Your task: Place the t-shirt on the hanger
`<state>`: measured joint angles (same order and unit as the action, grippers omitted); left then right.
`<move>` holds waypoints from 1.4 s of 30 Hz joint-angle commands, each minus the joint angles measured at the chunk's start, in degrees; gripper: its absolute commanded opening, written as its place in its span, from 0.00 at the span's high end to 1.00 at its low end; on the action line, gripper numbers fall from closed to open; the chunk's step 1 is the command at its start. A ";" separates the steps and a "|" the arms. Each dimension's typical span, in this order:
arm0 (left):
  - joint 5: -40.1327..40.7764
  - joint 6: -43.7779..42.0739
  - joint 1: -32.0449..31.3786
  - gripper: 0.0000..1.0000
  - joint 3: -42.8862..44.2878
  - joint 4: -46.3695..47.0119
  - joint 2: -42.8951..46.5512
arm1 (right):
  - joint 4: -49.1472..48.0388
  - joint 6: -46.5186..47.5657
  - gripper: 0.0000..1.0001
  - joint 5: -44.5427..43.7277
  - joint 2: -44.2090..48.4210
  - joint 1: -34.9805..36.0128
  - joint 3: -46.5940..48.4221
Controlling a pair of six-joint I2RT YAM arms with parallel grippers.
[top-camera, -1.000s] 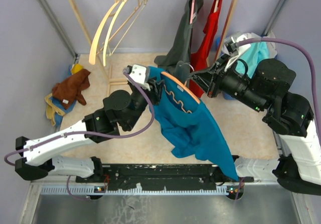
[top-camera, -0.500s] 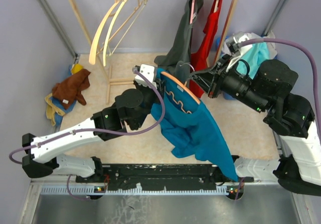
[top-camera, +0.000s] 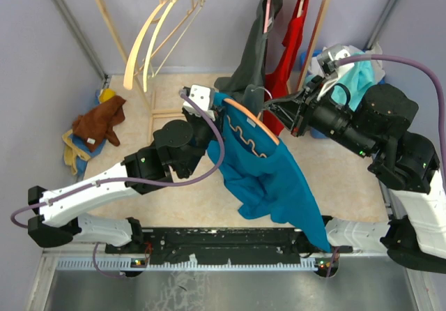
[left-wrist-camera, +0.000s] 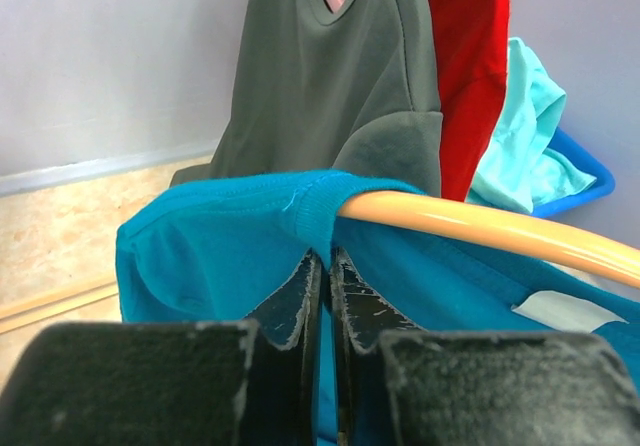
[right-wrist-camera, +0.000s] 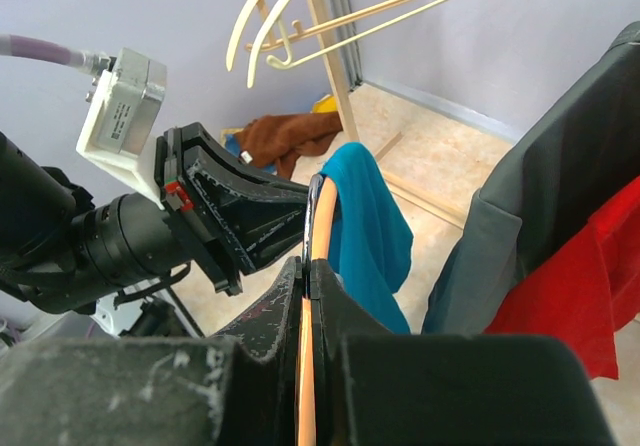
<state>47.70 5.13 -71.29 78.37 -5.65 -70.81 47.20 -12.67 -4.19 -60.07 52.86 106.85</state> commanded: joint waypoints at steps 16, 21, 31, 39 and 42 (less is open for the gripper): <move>-1.40 -0.60 -4.57 0.91 2.72 0.50 1.16 | -8.15 0.27 1.00 -0.13 -1.28 0.41 0.30; -0.62 -0.73 -5.10 0.90 1.69 0.84 2.26 | -8.37 0.44 1.00 -0.64 -0.76 0.37 -0.40; -7.91 -4.27 -5.18 0.64 9.00 -9.03 4.19 | -8.40 1.13 1.00 -0.86 0.71 0.39 -1.17; -27.45 -14.60 -5.27 0.49 15.82 -19.41 4.22 | -7.94 1.74 1.00 2.70 -0.37 0.43 0.43; -34.66 -15.98 -5.27 0.47 17.75 -20.40 4.13 | -8.18 1.86 1.00 4.96 -1.36 0.39 1.44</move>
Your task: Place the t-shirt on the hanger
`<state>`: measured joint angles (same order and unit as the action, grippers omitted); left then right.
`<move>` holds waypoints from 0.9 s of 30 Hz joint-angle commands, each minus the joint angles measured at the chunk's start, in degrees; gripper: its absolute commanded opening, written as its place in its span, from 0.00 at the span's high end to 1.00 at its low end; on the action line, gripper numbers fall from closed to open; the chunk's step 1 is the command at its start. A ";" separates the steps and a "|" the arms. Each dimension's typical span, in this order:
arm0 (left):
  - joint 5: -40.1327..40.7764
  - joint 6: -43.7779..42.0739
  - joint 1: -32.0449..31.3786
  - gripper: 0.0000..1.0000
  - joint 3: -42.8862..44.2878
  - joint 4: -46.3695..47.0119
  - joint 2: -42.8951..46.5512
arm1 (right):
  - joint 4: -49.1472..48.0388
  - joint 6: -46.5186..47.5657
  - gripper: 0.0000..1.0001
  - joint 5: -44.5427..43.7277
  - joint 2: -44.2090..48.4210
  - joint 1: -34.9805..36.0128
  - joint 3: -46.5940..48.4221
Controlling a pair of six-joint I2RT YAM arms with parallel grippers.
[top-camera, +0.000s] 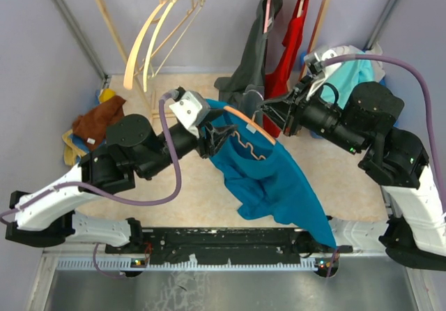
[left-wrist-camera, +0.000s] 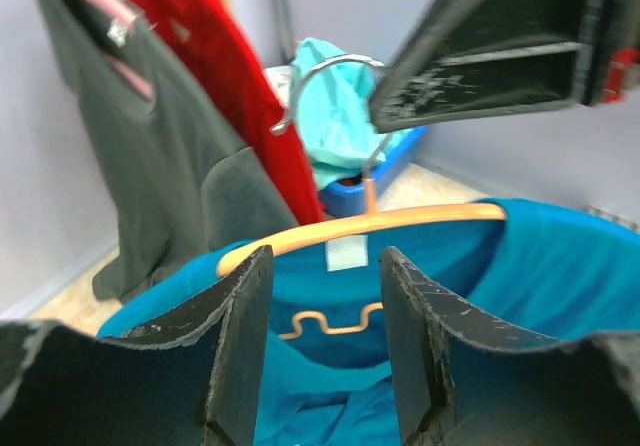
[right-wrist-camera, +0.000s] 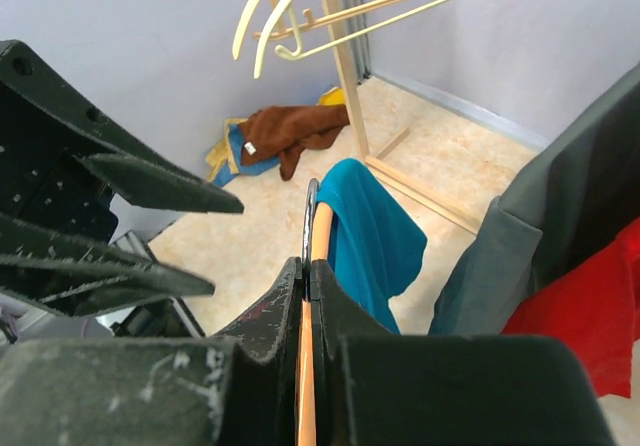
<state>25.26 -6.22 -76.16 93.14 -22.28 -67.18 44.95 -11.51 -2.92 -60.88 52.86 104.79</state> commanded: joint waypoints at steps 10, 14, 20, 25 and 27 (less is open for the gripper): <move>-6.49 -2.46 -0.39 0.44 3.67 -2.37 -3.49 | -9.21 -1.48 1.00 6.00 -2.69 0.41 3.72; -0.55 -1.70 -0.39 0.44 5.65 -2.79 -6.85 | -10.68 -2.17 1.00 5.98 -2.95 0.45 3.10; 5.39 -1.24 -0.39 0.46 5.67 -0.30 -8.42 | -11.99 -2.88 1.00 6.08 -3.11 0.40 2.97; 5.94 -0.88 -0.39 0.52 5.40 0.62 -8.50 | -12.00 -2.75 1.00 5.98 -2.86 0.44 2.79; 5.11 -0.55 -0.40 0.48 4.71 1.25 -7.54 | -11.78 -2.57 1.00 5.70 -2.72 0.45 2.74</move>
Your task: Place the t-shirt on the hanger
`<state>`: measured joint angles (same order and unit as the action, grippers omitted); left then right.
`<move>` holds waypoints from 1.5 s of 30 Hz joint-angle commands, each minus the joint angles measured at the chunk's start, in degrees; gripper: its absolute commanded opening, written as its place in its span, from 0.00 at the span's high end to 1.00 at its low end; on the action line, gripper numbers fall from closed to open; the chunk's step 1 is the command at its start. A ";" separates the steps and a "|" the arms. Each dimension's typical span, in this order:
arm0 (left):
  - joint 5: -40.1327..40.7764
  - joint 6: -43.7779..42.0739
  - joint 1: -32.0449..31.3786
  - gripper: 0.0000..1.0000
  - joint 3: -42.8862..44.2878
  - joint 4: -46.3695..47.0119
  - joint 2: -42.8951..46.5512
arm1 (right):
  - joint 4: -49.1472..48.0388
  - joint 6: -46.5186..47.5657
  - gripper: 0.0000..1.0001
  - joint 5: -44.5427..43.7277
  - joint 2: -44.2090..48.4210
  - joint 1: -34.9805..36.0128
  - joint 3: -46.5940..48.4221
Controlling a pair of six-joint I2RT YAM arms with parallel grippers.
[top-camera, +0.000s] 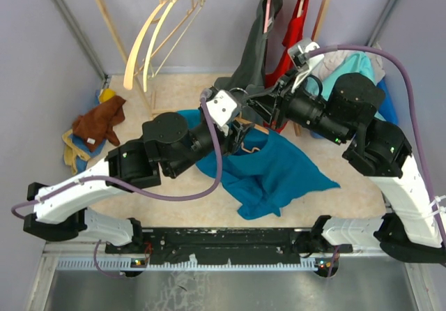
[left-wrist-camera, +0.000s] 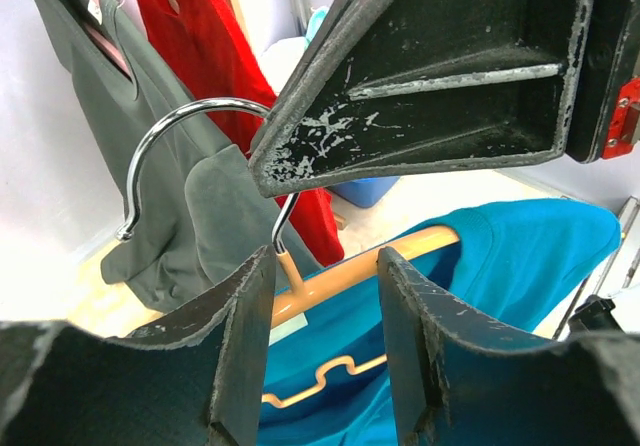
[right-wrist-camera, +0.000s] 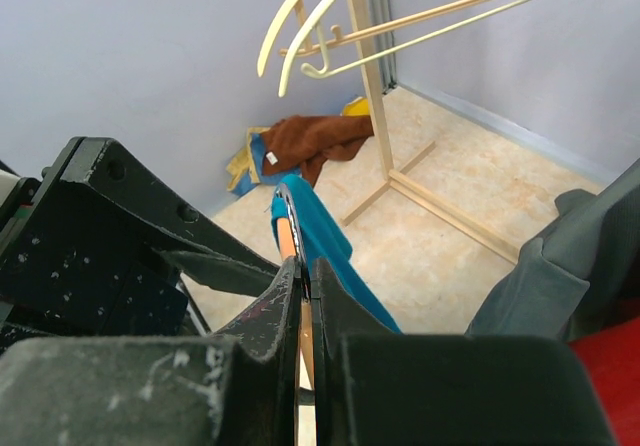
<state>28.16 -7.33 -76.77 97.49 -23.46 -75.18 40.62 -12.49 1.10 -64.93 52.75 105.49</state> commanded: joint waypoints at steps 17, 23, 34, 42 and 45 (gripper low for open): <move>6.71 4.78 0.23 0.44 0.00 3.95 1.66 | -9.13 -2.31 1.00 0.73 2.45 0.45 -0.28; 7.14 3.54 0.31 0.45 1.51 4.96 -1.37 | -10.00 -2.89 1.00 0.84 2.55 0.51 -1.13; 8.81 2.75 0.48 0.91 0.95 6.93 -2.26 | -10.74 -3.33 1.00 0.76 2.93 0.51 -1.32; 9.58 2.27 0.83 1.00 -0.05 7.60 -0.81 | -10.31 -3.42 1.00 0.53 3.28 0.51 -1.64; 10.47 -0.16 0.91 1.00 0.45 8.46 -0.23 | -8.37 -3.27 0.86 0.15 2.99 0.51 -0.29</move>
<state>36.51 -4.38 -76.36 97.56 -17.52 -77.23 37.21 -15.11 1.41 -63.75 52.77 103.11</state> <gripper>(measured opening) 0.027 0.064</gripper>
